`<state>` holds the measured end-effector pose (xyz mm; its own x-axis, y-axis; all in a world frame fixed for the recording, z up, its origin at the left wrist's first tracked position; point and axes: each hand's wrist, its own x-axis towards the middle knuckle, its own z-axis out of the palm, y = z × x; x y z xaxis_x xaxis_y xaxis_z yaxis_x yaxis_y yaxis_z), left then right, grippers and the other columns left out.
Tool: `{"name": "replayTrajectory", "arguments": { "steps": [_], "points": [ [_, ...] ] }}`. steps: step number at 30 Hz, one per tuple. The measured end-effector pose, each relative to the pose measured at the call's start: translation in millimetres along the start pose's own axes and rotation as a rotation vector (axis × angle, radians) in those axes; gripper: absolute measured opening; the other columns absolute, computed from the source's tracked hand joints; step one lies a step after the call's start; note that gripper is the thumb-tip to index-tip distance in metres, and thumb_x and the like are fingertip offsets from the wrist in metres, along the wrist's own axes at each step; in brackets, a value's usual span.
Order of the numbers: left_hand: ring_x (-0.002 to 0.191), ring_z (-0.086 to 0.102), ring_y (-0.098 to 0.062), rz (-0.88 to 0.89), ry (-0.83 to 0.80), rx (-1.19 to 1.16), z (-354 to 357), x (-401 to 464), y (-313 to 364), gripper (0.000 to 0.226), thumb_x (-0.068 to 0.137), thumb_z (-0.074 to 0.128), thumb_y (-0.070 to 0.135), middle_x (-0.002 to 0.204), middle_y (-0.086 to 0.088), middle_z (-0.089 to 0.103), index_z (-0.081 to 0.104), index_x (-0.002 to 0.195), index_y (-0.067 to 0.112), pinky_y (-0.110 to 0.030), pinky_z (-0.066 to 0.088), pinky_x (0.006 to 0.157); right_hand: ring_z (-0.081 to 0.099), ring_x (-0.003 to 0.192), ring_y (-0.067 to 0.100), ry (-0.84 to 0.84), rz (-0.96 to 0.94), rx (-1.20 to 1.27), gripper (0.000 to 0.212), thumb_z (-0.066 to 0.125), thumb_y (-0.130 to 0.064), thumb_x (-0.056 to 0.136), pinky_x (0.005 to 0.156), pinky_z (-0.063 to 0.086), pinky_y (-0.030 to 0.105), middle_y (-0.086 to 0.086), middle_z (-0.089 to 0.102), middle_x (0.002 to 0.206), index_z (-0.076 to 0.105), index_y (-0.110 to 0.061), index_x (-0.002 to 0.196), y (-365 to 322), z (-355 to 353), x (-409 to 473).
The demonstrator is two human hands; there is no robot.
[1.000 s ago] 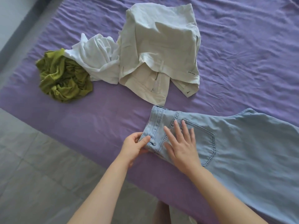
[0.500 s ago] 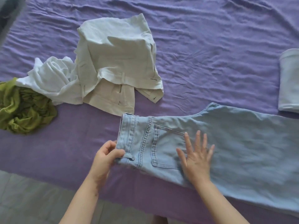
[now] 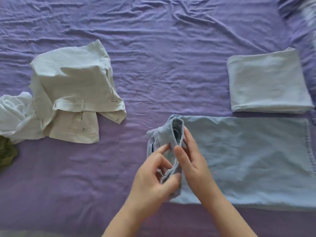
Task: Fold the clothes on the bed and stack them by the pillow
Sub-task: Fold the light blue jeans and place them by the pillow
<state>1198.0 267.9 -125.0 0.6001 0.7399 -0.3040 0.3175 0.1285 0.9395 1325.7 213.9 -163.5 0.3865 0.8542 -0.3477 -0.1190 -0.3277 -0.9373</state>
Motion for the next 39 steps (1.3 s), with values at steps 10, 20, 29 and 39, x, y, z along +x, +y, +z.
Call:
{"name": "replayTrajectory", "arguments": {
  "steps": [10, 20, 29, 39],
  "points": [
    [0.125, 0.046, -0.02, 0.18, 0.097, 0.641, 75.4, 94.4, -31.4, 0.035, 0.089, 0.06, 0.011, 0.133, -0.002, 0.055, 0.06, 0.124, 0.017, -0.038, 0.036, 0.105, 0.041, 0.109, -0.024, 0.199, -0.013, -0.416, 0.077, 0.054, 0.002, 0.086, 0.085, 0.029, -0.005, -0.038, 0.038, 0.125, 0.025, -0.044, 0.141, 43.4, -106.2, -10.3],
    [0.138, 0.032, -0.037, 0.079, -0.263, 1.36, 162.4, 65.0, -108.1, 0.06, 0.087, 0.035, 0.056, 0.149, -0.009, 0.038, 0.043, 0.14, 0.027, -0.064, 0.023, 0.106, 0.053, 0.115, 0.029, 0.262, 0.113, -0.832, 0.083, 0.045, -0.013, 0.093, 0.078, 0.05, 0.038, -0.002, 0.028, 0.151, -0.015, -0.05, 0.136, 116.7, -161.2, -23.5],
    [0.145, 0.006, -0.033, -0.084, -0.162, 1.359, 159.3, 57.7, -125.6, 0.067, 0.085, 0.018, 0.069, 0.157, -0.004, 0.014, 0.021, 0.145, 0.04, -0.063, -0.001, 0.111, 0.033, 0.137, 0.023, 0.182, 0.111, -0.888, 0.072, 0.042, -0.03, 0.098, 0.089, 0.046, 0.038, 0.001, 0.012, 0.158, -0.018, -0.035, 0.138, 136.1, -166.2, -19.4],
    [0.143, 0.016, -0.035, -0.04, -0.075, 1.373, 143.5, 59.8, -124.6, 0.069, 0.083, 0.021, 0.066, 0.156, -0.009, 0.02, 0.031, 0.143, 0.034, -0.066, 0.013, 0.108, 0.028, 0.14, 0.025, 0.127, -0.006, -0.731, 0.072, 0.047, -0.022, 0.096, 0.105, 0.037, 0.041, 0.007, 0.019, 0.156, -0.007, -0.032, 0.142, 141.1, -154.0, -10.8]
  ]
}}
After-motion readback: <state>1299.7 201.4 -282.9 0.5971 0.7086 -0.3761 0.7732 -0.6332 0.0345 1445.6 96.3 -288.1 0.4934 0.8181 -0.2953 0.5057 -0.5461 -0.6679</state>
